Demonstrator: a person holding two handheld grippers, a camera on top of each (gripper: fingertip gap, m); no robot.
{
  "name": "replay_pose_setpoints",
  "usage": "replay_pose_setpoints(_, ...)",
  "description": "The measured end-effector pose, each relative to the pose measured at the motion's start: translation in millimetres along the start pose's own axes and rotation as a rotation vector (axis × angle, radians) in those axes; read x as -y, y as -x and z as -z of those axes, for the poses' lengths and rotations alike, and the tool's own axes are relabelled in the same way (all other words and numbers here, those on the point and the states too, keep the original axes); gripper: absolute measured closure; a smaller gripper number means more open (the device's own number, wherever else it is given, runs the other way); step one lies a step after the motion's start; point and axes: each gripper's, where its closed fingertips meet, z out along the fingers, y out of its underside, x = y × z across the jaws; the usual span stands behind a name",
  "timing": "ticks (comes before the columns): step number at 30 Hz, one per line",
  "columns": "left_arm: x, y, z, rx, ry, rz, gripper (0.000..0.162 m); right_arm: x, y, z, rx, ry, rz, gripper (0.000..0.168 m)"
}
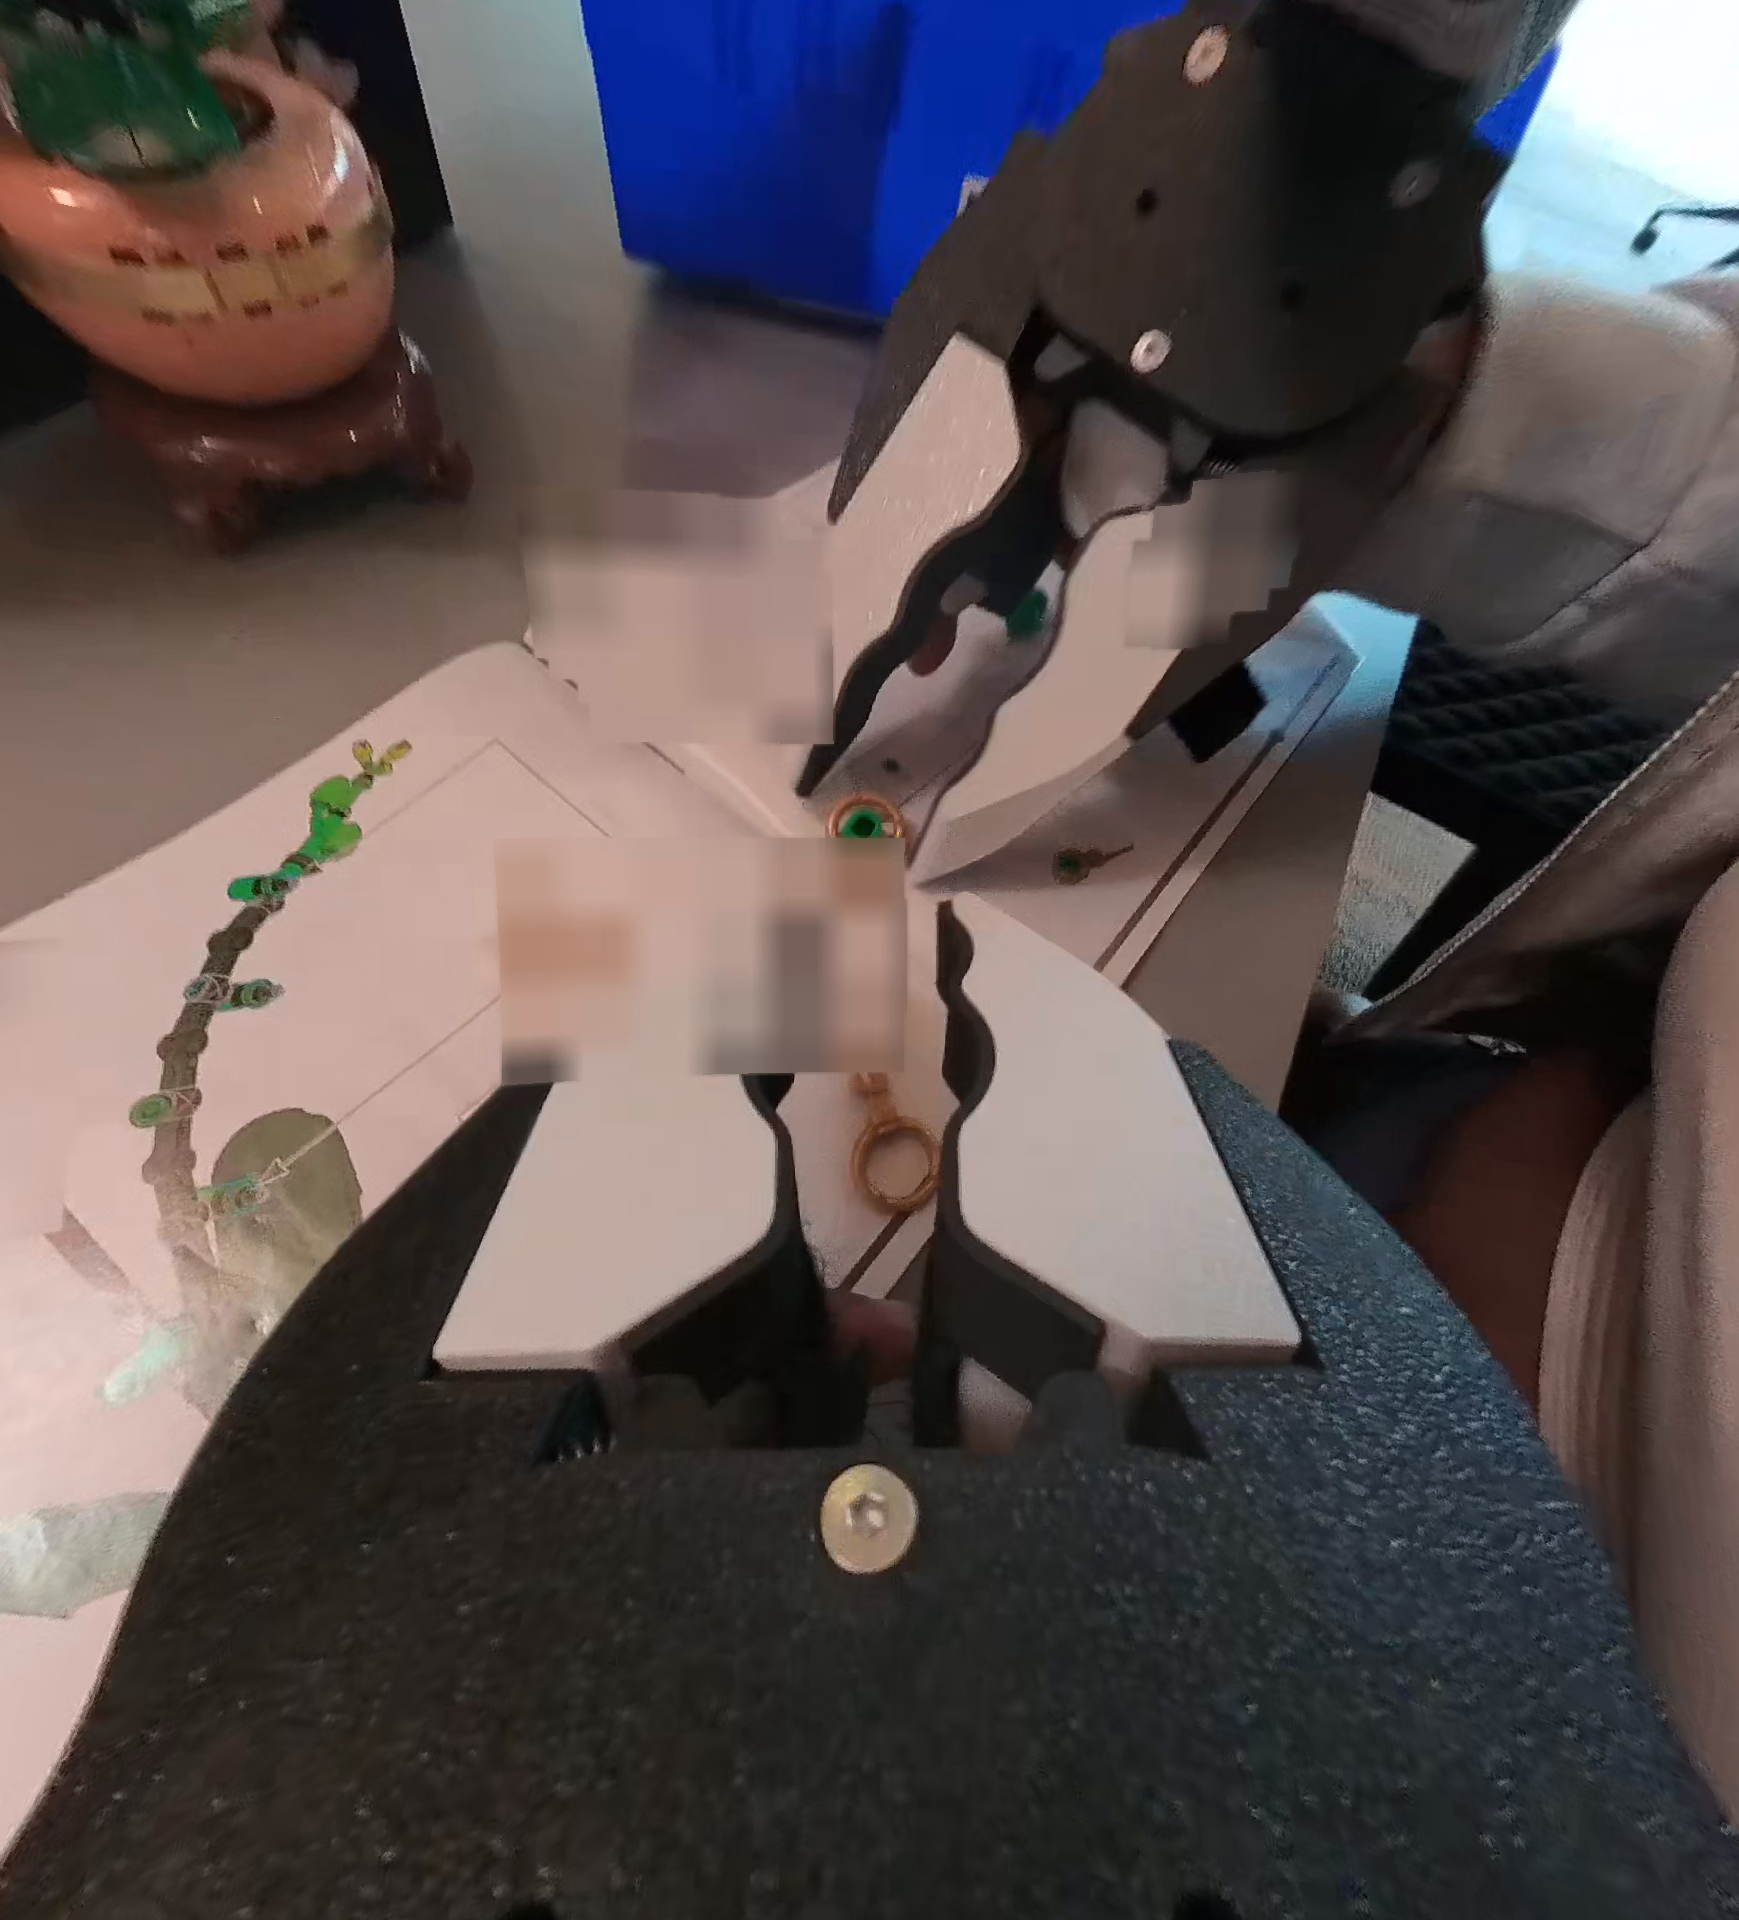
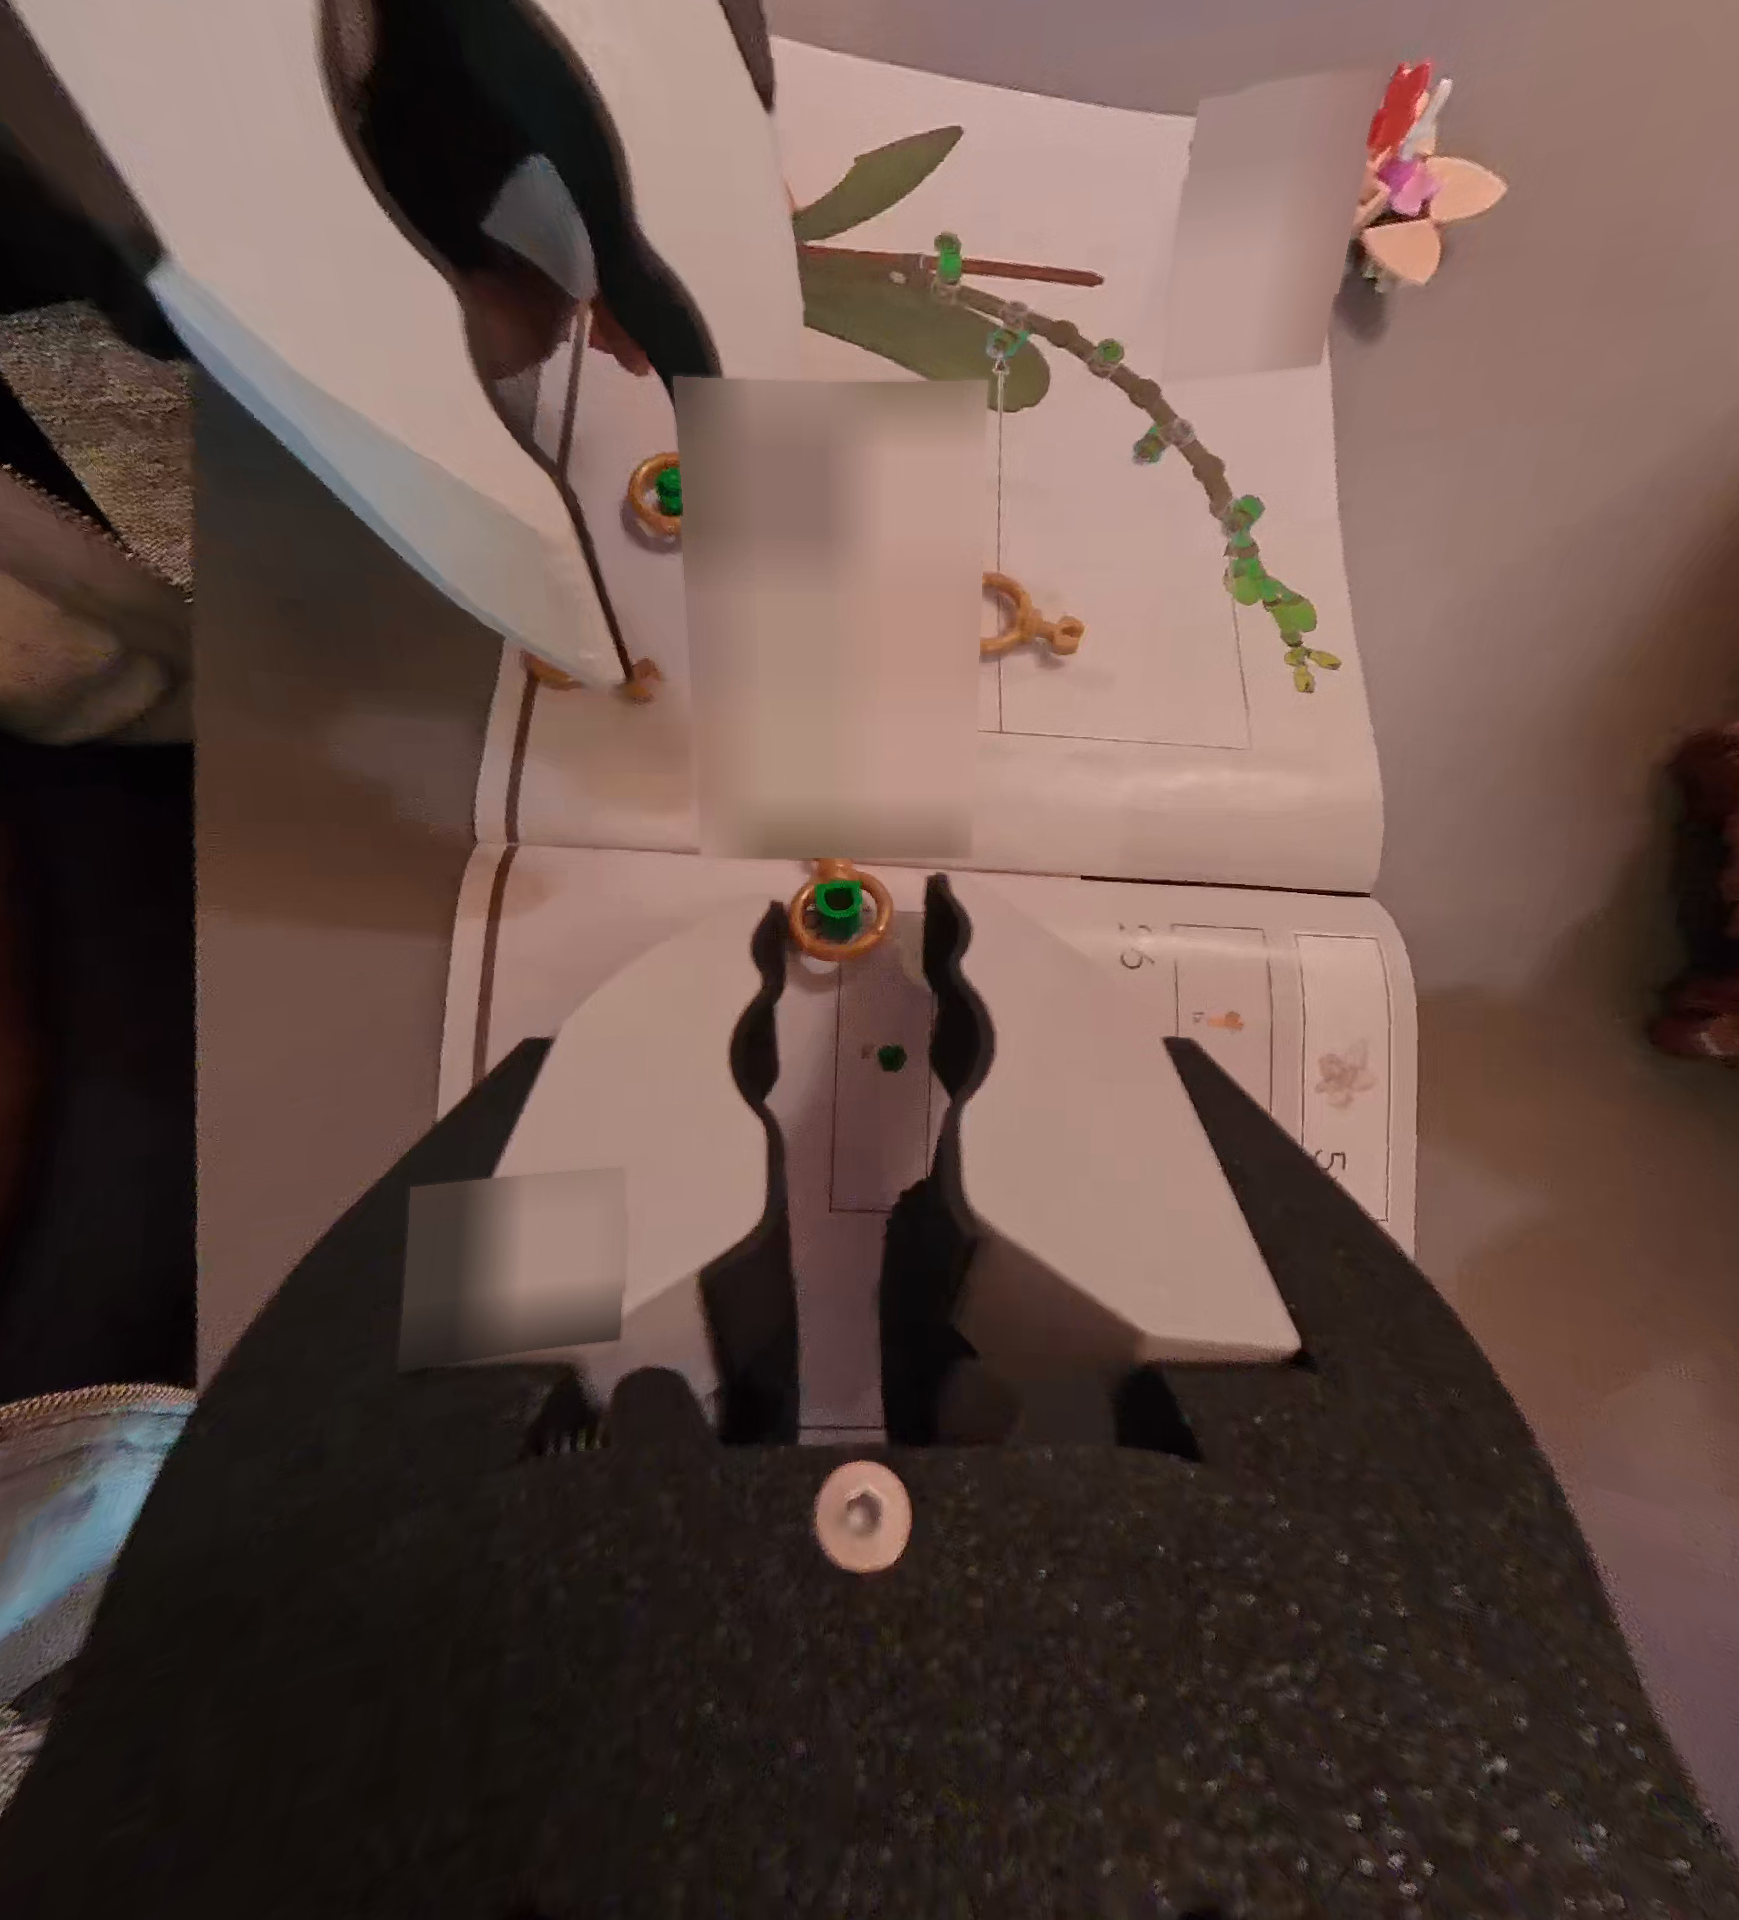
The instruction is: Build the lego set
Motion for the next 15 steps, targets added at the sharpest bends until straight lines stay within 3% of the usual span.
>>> replay_pose_setpoints(1, 3, 0, 2, -0.004, -0.021, 0.002, 0.138, -1, 2, -2, 0.012, 0.002, 0.0, 0.149)
replay_pose_setpoints(4, 9, 1, 9, -0.018, -0.089, 0.017, 0.136, -2, 4, -4, 0.01, -0.014, -0.019, 0.15)
replay_pose_setpoints(8, 15, 5, 18, -0.061, -0.207, 0.033, 0.125, 30, 9, 14, 0.026, -0.284, -0.146, 0.15)
replay_pose_setpoints(10, 22, -4, 27, -0.088, -0.285, -0.139, 0.125, 46, 18, 25, 0.124, -0.392, -0.284, 0.15)
replay_pose_setpoints(13, 35, -11, 38, 0.098, -0.407, -0.597, 0.116, 61, 39, 40, 0.403, -0.453, -0.505, 0.15)
replay_pose_setpoints(15, 36, -27, 38, 0.141, -0.404, -0.859, 0.117, 67, 50, 51, 0.535, -0.481, -0.574, 0.15)
